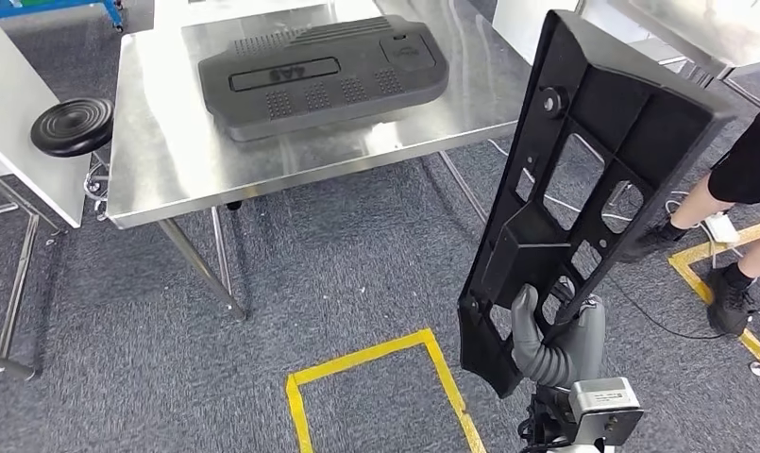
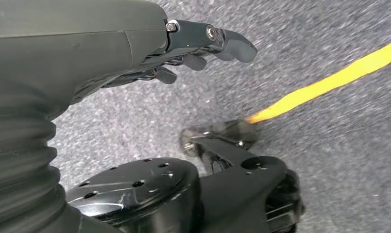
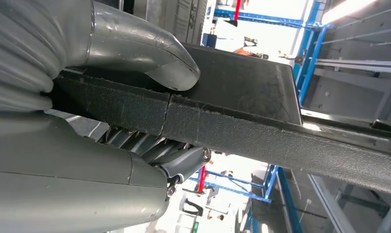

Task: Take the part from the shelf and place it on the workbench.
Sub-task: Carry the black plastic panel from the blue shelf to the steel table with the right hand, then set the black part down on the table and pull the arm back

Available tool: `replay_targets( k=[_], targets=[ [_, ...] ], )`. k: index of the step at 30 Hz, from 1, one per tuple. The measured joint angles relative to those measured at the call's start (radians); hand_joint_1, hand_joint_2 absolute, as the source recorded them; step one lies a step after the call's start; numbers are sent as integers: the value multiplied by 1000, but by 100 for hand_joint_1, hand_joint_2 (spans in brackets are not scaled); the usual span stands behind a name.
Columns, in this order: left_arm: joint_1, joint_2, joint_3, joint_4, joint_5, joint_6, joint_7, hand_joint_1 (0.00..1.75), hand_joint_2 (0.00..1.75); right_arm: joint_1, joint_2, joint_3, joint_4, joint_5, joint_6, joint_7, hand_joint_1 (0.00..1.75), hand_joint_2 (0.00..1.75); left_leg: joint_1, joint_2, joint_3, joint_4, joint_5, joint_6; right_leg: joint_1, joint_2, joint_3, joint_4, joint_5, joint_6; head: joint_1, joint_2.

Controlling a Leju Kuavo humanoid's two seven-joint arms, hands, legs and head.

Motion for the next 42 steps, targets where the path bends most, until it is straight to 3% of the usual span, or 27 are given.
replay_targets(
  k=[1, 3, 7, 9, 12, 13, 14, 16, 18, 19, 20, 23, 24, 26, 28, 29, 30, 31, 33, 37, 39, 42],
  targets=[
    [1, 0, 0, 1, 0, 0, 0, 0, 175, 0, 0, 0, 0, 0, 0, 0, 175, 175, 3, 2, 11, -58, 53, -2, -1, 1, 12, 1, -11, 6, -1, 0],
    [0, -1, 0, 2, -1, -1, 0, 0, 175, -2, 0, 0, 1, 0, 0, 0, 175, 175, 1, 4, 28, -130, 111, 3, 2, 2, 25, 2, -31, 20, -3, 0],
    [-1, -2, 0, 1, -2, -1, -4, 0, 175, -4, 0, -2, 0, 0, -1, 0, 175, 175, -8, 3, 46, -149, 110, 38, 2, 2, 32, 16, -41, 48, -2, 0],
    [-3, -2, 0, 0, -3, -1, -5, 0, 175, -9, 0, -2, 0, 0, -1, 0, 175, 175, -6, 1, 62, -157, 107, 48, 0, 1, -23, 102, -54, 50, 2, 0],
    [-5, -2, 0, 0, -5, -2, -6, 0, 175, -11, -1, -4, 1, 0, -1, 1, 175, 175, -8, -3, 78, -160, 90, 57, 2, 0, -167, 290, -100, 44, 4, 0],
    [-4, -2, 0, 0, -6, -2, -6, 0, 175, -11, -1, -5, 1, 0, -1, 1, 175, 175, -9, -4, 86, -160, 82, 58, 2, 0, -194, 302, -104, 46, 5, 0],
    [-4, -2, 0, 0, -7, -2, -6, 0, 175, -11, -1, -5, 2, 0, -1, 1, 175, 175, -10, -6, 97, -160, 73, 57, 3, 0, -202, 276, -87, 52, 5, 0],
    [-3, -3, 0, 1, -7, -3, -6, 0, 175, -12, -1, -6, 2, 0, -1, 2, 175, 175, -10, -9, 118, -162, 55, 55, 9, -2, -174, 144, -2, 64, 6, 0],
    [-5, -6, 0, 1, -8, -3, -6, 0, 175, -12, -1, -7, 2, -1, -1, 2, 175, 175, -13, -12, 134, -166, 38, 47, 19, -6, -143, 40, 60, 52, 6, 0],
    [-6, -7, 0, 1, -8, -3, -6, 0, 175, -12, -1, -8, 1, -1, -1, 2, 175, 175, -14, -13, 140, -167, 37, 41, 23, -6, -135, 18, 71, 39, 7, 0],
    [-7, -8, 0, 1, -8, -3, -6, 0, 175, -13, -1, -9, 1, -1, -1, 3, 175, 175, -15, -13, 149, -170, 38, 35, 25, -6, -128, 11, 70, 23, 8, 0],
    [-6, -6, 0, 0, -8, -3, -7, 0, 175, -13, -1, -11, 1, -1, -1, 3, 175, 175, -16, -8, 159, -147, 29, 19, 12, -3, -82, -11, 73, -6, 6, 0],
    [-6, -6, 0, 0, -8, -3, -7, 0, 175, -14, 0, -11, 1, -1, -1, 3, 175, 175, -15, -6, 141, -107, 12, 16, 8, -3, -67, -15, 69, -12, 4, 0],
    [-8, -6, 0, 0, -8, -3, -8, 0, 175, -16, 1, -12, 2, -1, -1, 3, 175, 175, -12, -3, 71, 6, -35, 9, 11, -3, -50, -16, 57, -20, -1, 0],
    [-7, -6, 0, 0, -8, -3, -8, 0, 175, -15, 2, -12, 2, -1, -1, 4, 175, 175, -10, -2, 9, 68, -55, 4, 12, 0, -34, -15, 42, -20, 0, 0],
    [-5, -6, 0, 0, -8, -3, -8, 0, 175, -14, 2, -12, 2, -2, -1, 4, 175, 175, -9, -2, 0, 52, -34, 4, 12, 2, -23, -15, 33, -18, -1, 0],
    [-3, -6, 0, 0, -8, -3, -7, 0, 175, -14, 2, -12, 3, -2, -1, 4, 175, 175, -8, -1, 8, 4, 8, 3, 12, 4, -9, -14, 23, -15, -1, 0],
    [-2, -6, 0, 0, -8, -3, -7, 0, 175, -14, 2, -12, 3, -2, -1, 4, 175, 175, -7, -1, 23, -58, 60, 5, 12, 5, 1, -14, 13, -11, -2, 0],
    [-2, -5, 0, 1, -8, -3, -7, 0, 175, -14, 2, -13, 2, -2, -2, 5, 175, 175, -11, 1, 46, -149, 117, 13, 15, 5, 17, -13, -4, -1, -1, 0],
    [-5, -6, 1, 0, -7, -4, -6, 0, 175, -12, 1, -16, -3, -1, -8, 6, 175, 175, -17, 3, 66, -177, 121, 46, 17, 4, 23, 1, -15, 25, 0, 0],
    [-5, -6, 1, 0, -7, -3, -6, 0, 175, -14, 1, -17, -5, -1, -9, 6, 175, 175, -12, 2, 82, -184, 117, 56, 16, 3, -18, 71, -26, 30, 2, 0],
    [-7, -6, 1, 0, -6, -3, -6, 0, 175, -14, 0, -18, -5, 0, -10, 7, 175, 175, -10, 1, 93, -187, 103, 65, 9, 2, -156, 264, -75, 30, 4, 0]
  ],
)
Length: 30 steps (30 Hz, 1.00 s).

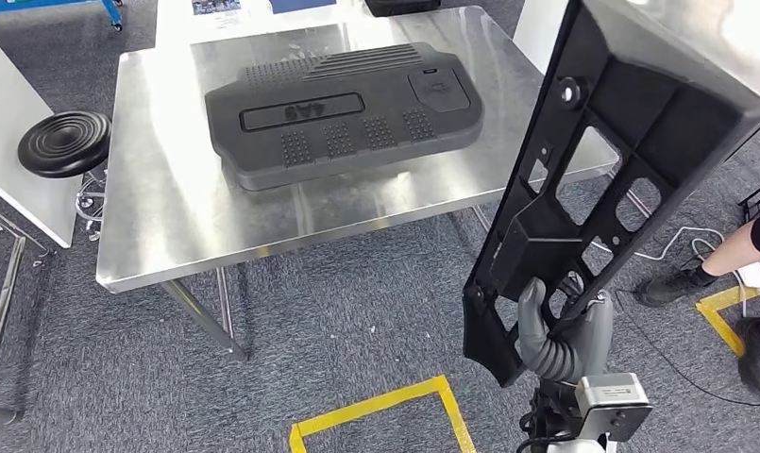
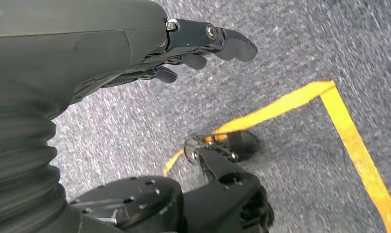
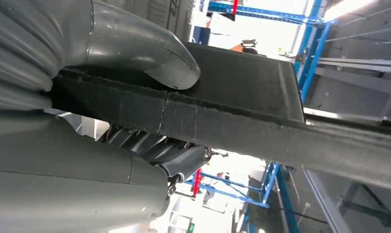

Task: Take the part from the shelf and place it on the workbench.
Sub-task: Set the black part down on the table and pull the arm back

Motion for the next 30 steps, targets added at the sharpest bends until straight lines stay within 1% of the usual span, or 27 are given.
replay_targets(
  k=[1, 2, 3, 4, 5, 6, 7, 8, 9, 10, 11, 12, 13, 15, 16, 17, 18, 20, 21, 22, 23, 24, 26, 27, 28, 30],
  targets=[
    [0, 0, 0, 0, 0, 0, 0, 0, 175, 2, 0, 0, 0, 0, 0, 1, 175, 175, 0, -1, 6, 0, -6, 0, -3, 0, -31, 26, -6, 5, 0, 0],
    [1, -1, 0, 0, 0, 0, 0, 0, 175, 2, -1, -1, 0, 0, -1, 2, 175, 175, 1, -1, 15, 0, -14, -2, -5, -1, -43, 15, 6, 14, 0, 0],
    [2, -1, 0, 0, 0, 0, 0, 0, 175, 3, -1, -1, 0, 0, -1, 2, 175, 175, 3, -2, 26, 0, -22, -5, -9, -2, -34, -35, 40, 28, 0, 0],
    [2, -2, 0, 0, 0, 0, 0, 0, 175, 3, -1, -2, 0, 0, -1, 2, 175, 175, 4, -3, 36, -1, -30, -10, -12, -4, -10, -109, 86, 43, 1, 0],
    [2, -2, 0, 0, 0, 0, 0, 0, 175, 2, -1, -2, 0, 0, -1, 3, 175, 175, 4, -4, 48, 0, -39, -16, -14, -8, 12, -178, 119, 48, 2, 0],
    [1, -2, 0, 0, 0, 0, 0, 0, 175, 2, -1, -3, 1, 0, -2, 3, 175, 175, 3, -4, 54, -1, -48, -22, -13, -12, 30, -228, 138, 43, 4, 0],
    [0, -2, 0, 0, 0, 0, 0, 0, 175, 2, -1, -3, 1, 0, -2, 3, 175, 175, 1, -4, 58, -3, -54, -30, -10, -15, 40, -253, 145, 32, 6, 0],
    [-1, -1, 0, 0, 0, 0, 0, 0, 175, 3, -1, -3, 1, 0, -3, 3, 175, 175, 0, -3, 62, -4, -57, -36, -8, -16, 42, -257, 139, 15, 7, 0],
    [-1, -1, 0, 0, 0, 0, 0, 0, 175, 4, -1, -4, 0, 0, -4, 3, 175, 175, 0, -2, 65, -6, -60, -42, -7, -14, 48, -258, 141, 3, 7, 0],
    [-2, -1, 0, 0, 0, 0, 0, 0, 175, 6, -1, -5, 0, 0, -5, 3, 175, 175, 1, 0, 68, -1, -63, -47, -9, -11, 56, -259, 144, -4, 7, 0],
    [-2, -1, 0, 0, 0, 0, 0, 0, 175, 6, -1, -5, -1, 0, -5, 3, 175, 175, 2, 1, 64, 19, -69, -51, -11, -10, 64, -260, 142, -12, 6, 0],
    [-2, -1, 0, 0, 0, 0, 0, 0, 175, 6, -1, -6, -1, 0, -5, 3, 175, 175, 3, 2, 45, 58, -81, -53, -11, -9, 75, -260, 138, -19, 5, 0],
    [-3, -1, 0, 0, 0, 0, 0, 0, 175, 7, -1, -6, -1, 1, -5, 3, 175, 175, 4, 3, 12, 117, -100, -55, -11, -9, 84, -261, 133, -27, 5, 0],
    [-3, -1, 0, 0, 0, 0, 1, 0, 175, 7, -1, -6, -1, 1, -6, 3, 175, 175, 4, 3, -72, 246, -151, -56, -4, -9, 97, -261, 121, -38, 4, 0],
    [-1, -1, 0, 0, -1, 0, 1, 0, 175, 7, -1, -6, -1, 1, -6, 3, 175, 175, 4, 3, -104, 282, -166, -56, -1, -7, 104, -261, 114, -41, 4, 0],
    [1, -1, 0, 0, -1, 0, 1, 0, 175, 8, -1, -6, -1, 1, -6, 4, 175, 175, 3, 3, -121, 284, -161, -53, 2, -5, 113, -261, 107, -41, 4, 0],
    [2, -1, 0, 0, -1, 0, 1, 0, 175, 9, -1, -6, -1, 1, -6, 4, 175, 175, 2, 3, -120, 251, -132, -49, 4, -2, 125, -261, 99, -41, 4, 0],
    [4, -1, 0, 0, -1, 0, 2, 0, 175, 9, -1, -6, -1, 1, -6, 4, 175, 175, -3, 3, -84, 126, -36, -33, 8, 1, 149, -261, 82, -38, 5, 0],
    [4, 0, 0, 0, -1, 0, 2, 0, 175, 8, -1, -6, -1, 1, -6, 4, 175, 175, -6, 2, -67, 75, -11, -26, 11, 2, 157, -261, 74, -34, 6, 0],
    [3, 1, 0, 0, -1, 0, 2, 0, 175, 8, -1, -7, -2, 1, -6, 4, 175, 175, -10, 2, -56, 45, 2, -20, 13, 3, 160, -261, 67, -28, 6, 0],
    [3, 2, 0, 0, -1, 1, 2, 0, 175, 8, -1, -7, -2, 1, -6, 4, 175, 175, -14, 1, -52, 33, 1, -15, 14, 3, 162, -256, 64, -22, 7, 0],
    [2, 2, 0, 0, -1, 1, 2, 0, 175, 8, -1, -7, -2, 1, -6, 4, 175, 175, -16, 1, -48, 29, -5, -11, 14, 4, 165, -252, 63, -14, 8, 0],
    [3, 0, 0, 0, -1, 1, 1, 0, 175, 9, -1, -7, -2, 2, -6, 5, 175, 175, -12, 2, -29, 20, 3, -1, 12, 3, 162, -228, 53, -4, 8, 0],
    [2, 0, 0, 0, -1, 1, 1, 0, 175, 8, -1, -6, -2, 2, -7, 5, 175, 175, -10, 2, -19, 17, 3, 3, 11, 2, 147, -200, 40, -1, 9, 0],
    [0, -1, 0, -1, -1, 0, 1, 0, 175, 7, -1, -6, -2, 2, -7, 5, 175, 175, -7, 2, -11, 14, 2, 6, 10, 1, 118, -153, 22, 0, 10, 0],
    [-2, -1, 0, -1, -2, 0, 0, 0, 175, 7, -2, -6, -2, 2, -7, 5, 175, 175, -7, 0, -8, 14, -4, 10, 5, 1, 31, -24, -18, 1, 12, 0]
  ],
)
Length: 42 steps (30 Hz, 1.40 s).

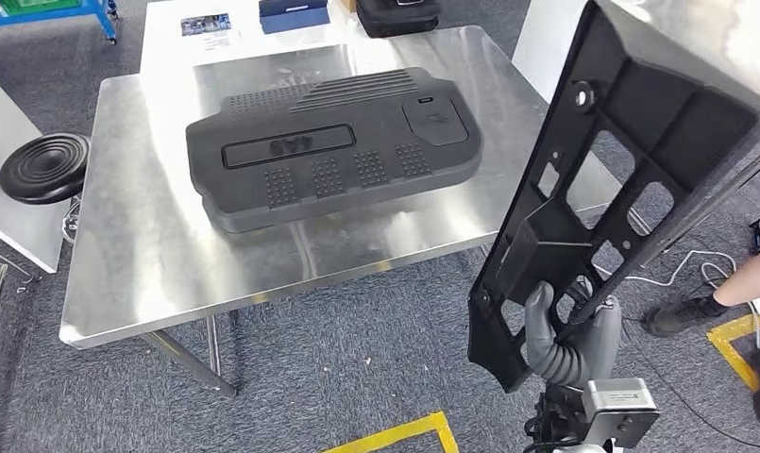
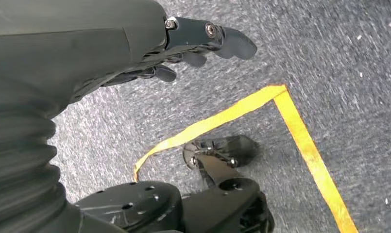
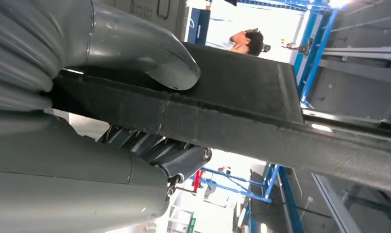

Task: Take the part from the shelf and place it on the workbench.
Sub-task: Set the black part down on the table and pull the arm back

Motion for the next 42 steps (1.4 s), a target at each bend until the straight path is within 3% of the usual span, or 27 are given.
replay_targets(
  k=[1, 2, 3, 5, 7, 9, 11, 13, 16, 17, 18, 19, 20, 21, 23, 24, 27, 28, 31, 32, 33, 34, 35, 36, 38, 40, 42],
  targets=[
    [0, 0, 0, 0, -1, 0, 0, 0, 175, 2, 0, 0, 0, 0, 0, 0, 175, 175, 0, -1, 3, 0, -5, 0, -3, 0, -39, 45, -10, 4, 0, 0],
    [1, 0, 0, 0, -1, -1, 0, 0, 175, 3, -1, 0, 0, 0, 1, 1, 175, 175, 1, -2, 9, 0, -11, -2, -7, -1, -62, 55, -5, 12, 0, 0],
    [2, -1, 0, 0, -2, -1, 0, 0, 175, 3, -1, 0, 1, 1, 1, 2, 175, 175, 3, -3, 17, 0, -18, -5, -10, -1, -64, 27, 20, 24, 0, 0],
    [3, -3, 0, 0, -4, -1, 0, 0, 175, 3, -1, 0, 1, 3, 6, 4, 175, 175, 6, -5, 37, 0, -35, -14, -15, -6, -27, -108, 105, 51, 2, 0],
    [2, -3, 0, 0, -5, -1, 0, 0, 175, 2, 0, 1, 3, 5, 9, 6, 175, 175, 4, -6, 49, -2, -51, -26, -13, -13, 9, -205, 146, 40, 3, 0],
    [0, -3, 0, 0, -5, -1, 1, 0, 175, 1, 0, 1, 4, 6, 10, 7, 175, 175, 0, -5, 59, -3, -56, -39, -10, -15, 18, -223, 147, 7, 3, 0],
    [0, -3, 0, 0, -6, -1, 1, 0, 175, 2, 0, 1, 4, 7, 12, 8, 175, 175, 1, -2, 59, 12, -56, -48, -14, -12, 32, -228, 155, -8, 2, 0],
    [0, -2, 0, 0, -8, -1, 2, 0, 175, -1, 1, 3, 5, 12, 17, 9, 175, 175, 4, 0, 14, 98, -68, -54, -17, -11, 51, -231, 149, -19, 0, 0],
    [2, -2, 0, 0, -9, -3, 3, 0, 175, -13, 5, 19, 17, 50, 29, 14, 175, 175, 5, 1, -105, 269, -138, -61, -13, -10, 67, -232, 134, -36, 0, 0],
    [3, -2, 1, 0, -9, -3, 4, 0, 175, -19, 9, 29, 26, 64, 33, 16, 175, 175, 5, 1, -128, 283, -148, -61, -11, -8, 73, -232, 129, -39, -1, 0],
    [5, -2, 1, 0, -9, -4, 4, 0, 175, -28, 13, 42, 38, 75, 35, 19, 175, 175, 5, 1, -133, 264, -134, -60, -9, -6, 80, -232, 123, -39, -1, 0],
    [5, -2, 2, 0, -9, -5, 5, 0, 175, -37, 18, 56, 50, 82, 37, 21, 175, 175, 4, 1, -121, 213, -96, -56, -7, -3, 89, -232, 117, -38, -1, 0],
    [5, -1, 3, 0, -9, -7, 5, 0, 175, -49, 22, 69, 63, 86, 37, 23, 175, 175, 3, 2, -98, 144, -46, -49, -6, -1, 97, -232, 111, -37, -1, 0],
    [5, 1, 4, 0, -10, -7, 5, 0, 175, -60, 27, 82, 75, 89, 38, 24, 175, 175, 0, 3, -75, 84, -14, -43, -2, 0, 105, -231, 105, -33, -1, 0],
    [2, 3, 7, 0, -10, -8, 5, 0, 175, -80, 34, 102, 95, 93, 38, 27, 175, 175, -7, 3, -49, 20, -9, -31, 2, 1, 115, -231, 96, -21, -1, 0],
    [2, 4, 8, 0, -10, -9, 6, 0, 175, -87, 37, 109, 103, 94, 38, 27, 175, 175, -10, 2, -46, 16, -20, -26, 4, 1, 120, -227, 95, -13, -1, 0],
    [4, 3, 13, 0, -10, -9, 6, 0, 175, -105, 40, 122, 117, 96, 38, 28, 175, 175, -4, 1, -18, 7, 5, -9, 4, -1, 117, -193, 74, 4, 0, 0],
    [3, 3, 14, -1, -11, -8, 6, 0, 175, -112, 40, 125, 121, 98, 38, 29, 175, 175, -2, 1, -10, 7, 9, -5, 3, -1, 97, -156, 55, 4, 1, 0],
    [0, 4, 18, -1, -12, -8, 6, 0, 175, -135, 40, 137, 134, 111, 38, 31, 175, 175, -1, 1, -8, 7, 1, -1, -2, -2, -22, 23, -5, 7, 2, 0],
    [0, 4, 18, -1, -14, -8, 6, 0, 175, -141, 39, 140, 140, 117, 38, 33, 175, 175, -1, 0, -6, 7, -3, -2, -3, -2, -51, 52, -11, 11, 2, 0],
    [0, 3, 18, -1, -15, -9, 6, 0, 175, -148, 39, 143, 145, 124, 38, 38, 175, 175, 0, -1, -2, 7, -8, -3, -4, -2, -60, 43, 1, 19, 2, 0],
    [0, 3, 18, -1, -17, -9, 6, 0, 175, -158, 39, 147, 151, 135, 38, 43, 175, 175, 0, -3, 5, 7, -13, -6, -5, -3, -50, -5, 31, 30, 2, 0],
    [1, 2, 18, -1, -19, -9, 6, 0, 175, -170, 38, 150, 156, 148, 37, 47, 175, 175, 1, -4, 12, 7, -20, -9, -6, -4, -26, -80, 74, 41, 2, 0],
    [0, 2, 19, -1, -20, -9, 6, 0, 175, -184, 37, 155, 161, 163, 35, 52, 175, 175, 0, -4, 21, 6, -26, -14, -5, -6, -5, -146, 107, 44, 1, 0],
    [-3, 2, 20, -1, -22, -9, 6, 0, 175, -216, 34, 161, 170, 193, 32, 64, 175, 175, -2, -4, 29, 3, -36, -25, 0, -11, 23, -219, 137, 23, 1, 0],
    [-5, 2, 23, -1, -24, -10, 6, 0, 175, -247, 31, 163, 177, 219, 30, 82, 175, 175, -3, -3, 36, 4, -38, -37, 3, -11, 31, -224, 136, -9, 1, 0],
    [-5, 2, 24, -2, -28, -10, 6, 0, 175, -275, 27, 164, 184, 247, 28, 101, 175, 175, -1, -1, 32, 29, -45, -46, -3, -10, 48, -229, 141, -26, -1, 0]
  ],
)
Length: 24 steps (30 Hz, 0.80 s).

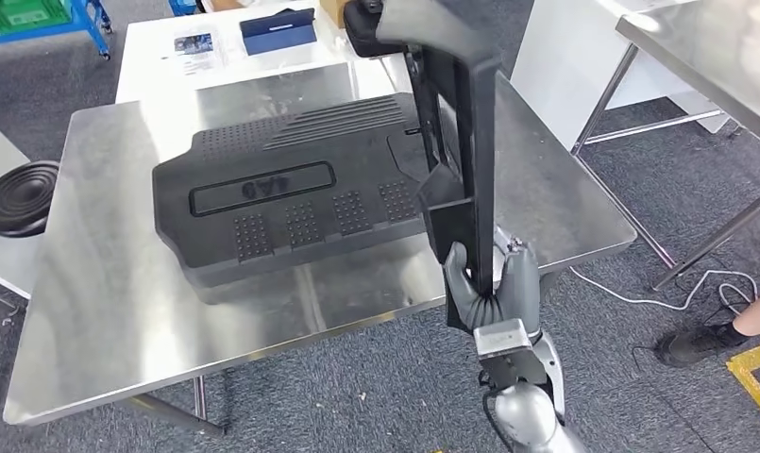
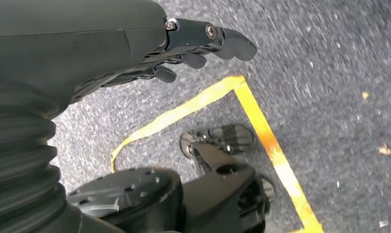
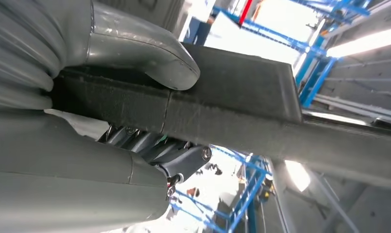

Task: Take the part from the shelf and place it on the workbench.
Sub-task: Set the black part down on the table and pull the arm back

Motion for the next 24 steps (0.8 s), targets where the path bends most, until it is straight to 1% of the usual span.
replay_targets(
  k=[1, 2, 4, 5, 6, 7, 9, 10, 11, 12, 13, 14, 15, 16, 17, 19, 20, 21, 22, 23, 24],
  targets=[
    [-1, 0, 0, 0, -2, -1, 0, 0, 175, -14, -1, 1, 4, 22, -3, 10, 175, 175, 1, 1, -18, 36, -9, -4, -3, 0, 11, -2, -1, -6, -2, 0],
    [-2, 0, 1, 0, -5, -2, 0, 0, 175, -28, -3, 3, 8, 49, -8, 20, 175, 175, 2, 2, -51, 91, -26, -7, -4, 0, 18, -3, -4, -10, -3, 0],
    [-2, 0, 1, 0, -11, -5, 1, 0, 175, -52, -5, 8, 21, 122, -18, 42, 175, 175, 3, 2, -137, 219, -73, -12, -4, 0, 27, -3, -14, -18, -5, 0],
    [-1, -1, 2, 0, -14, -7, 2, 0, 175, -60, -7, 11, 28, 157, -21, 52, 175, 175, 4, 2, -171, 257, -89, -14, -3, 1, 32, -3, -19, -19, -5, 0],
    [0, -1, 2, 0, -18, -8, 3, 0, 175, -68, -9, 15, 36, 188, -23, 63, 175, 175, 4, 2, -189, 261, -86, -14, -3, 3, 40, -3, -26, -18, -5, 0],
    [1, -1, 2, 0, -20, -8, 3, 0, 175, -74, -11, 18, 44, 210, -23, 71, 175, 175, 4, 2, -188, 227, -59, -12, -3, 4, 50, -3, -33, -17, -6, 0],
    [1, -1, 3, 0, -24, -8, 3, 0, 175, -87, -14, 22, 57, 240, -23, 83, 175, 175, 3, 3, -149, 96, 34, -6, -2, 6, 71, -3, -50, -10, -6, 0],
    [1, -1, 4, 0, -26, -9, 4, 0, 175, -96, -16, 24, 64, 255, -23, 90, 175, 175, 2, 4, -131, 41, 63, -1, 0, 6, 79, -3, -58, -5, -7, 0],
    [0, -1, 4, 1, -28, -10, 4, 0, 175, -106, -17, 26, 71, 274, -22, 99, 175, 175, 0, 4, -116, 7, 79, 4, 2, 7, 82, -4, -65, 1, -6, 0],
    [0, -1, 4, 1, -32, -10, 4, 0, 175, -116, -19, 29, 79, 296, -21, 109, 175, 175, -3, 3, -111, -7, 82, 11, 4, 8, 86, -2, -69, 8, -6, 0],
    [-1, -1, 4, 1, -34, -11, 5, 0, 175, -127, -20, 32, 87, 320, -19, 120, 175, 175, -4, 3, -105, -8, 76, 18, 6, 8, 90, -2, -71, 14, -6, 0],
    [-2, -2, 4, 1, -37, -12, 6, 0, 175, -138, -22, 35, 94, 344, -16, 133, 175, 175, -4, 3, -98, -11, 82, 25, 5, 8, 91, 2, -73, 20, -6, 0],
    [-4, -3, 4, 0, -40, -13, 7, 0, 175, -150, -24, 38, 103, 372, -13, 146, 175, 175, -2, 3, -92, -15, 85, 32, 5, 7, 86, 19, -75, 24, -6, 0],
    [-7, -3, 4, 0, -43, -14, 8, 0, 175, -165, -26, 41, 114, 399, -11, 158, 175, 175, 0, 3, -85, -17, 86, 37, 5, 7, 66, 53, -80, 27, -5, 0],
    [-10, -4, 4, 0, -45, -15, 9, 0, 175, -181, -28, 43, 126, 423, -7, 170, 175, 175, 1, 2, -81, -19, 87, 40, 4, 6, 32, 108, -92, 28, -3, 0],
    [-17, -5, 4, -1, -47, -15, 10, 0, 175, -207, -32, 46, 152, 456, -4, 185, 175, 175, 1, 0, -79, -20, 81, 44, 3, 6, -59, 244, -132, 25, -1, 0],
    [-19, -5, 4, -1, -48, -15, 11, 0, 175, -214, -35, 47, 164, 463, -4, 189, 175, 175, 1, -2, -77, -20, 77, 46, 2, 6, -96, 288, -150, 25, -1, 0],
    [-20, -5, 4, -1, -48, -15, 12, 0, 175, -218, -37, 47, 173, 466, -3, 190, 175, 175, 1, -5, -73, -20, 72, 46, 3, 6, -119, 298, -152, 29, -1, 0],
    [-20, -5, 4, -1, -48, -15, 13, 0, 175, -221, -39, 48, 180, 468, -3, 192, 175, 175, 1, -7, -67, -20, 68, 46, 3, 6, -122, 270, -133, 36, 0, 0],
    [-20, -6, 4, -1, -48, -15, 13, 0, 175, -225, -40, 48, 187, 472, -3, 193, 175, 175, 0, -9, -60, -20, 63, 44, 4, 6, -106, 207, -94, 45, -1, 0],
    [-20, -7, 4, -2, -50, -16, 15, 0, 175, -232, -41, 49, 194, 480, -2, 197, 175, 175, 0, -11, -54, -21, 58, 43, 6, 5, -82, 128, -49, 49, 0, 0]
  ],
)
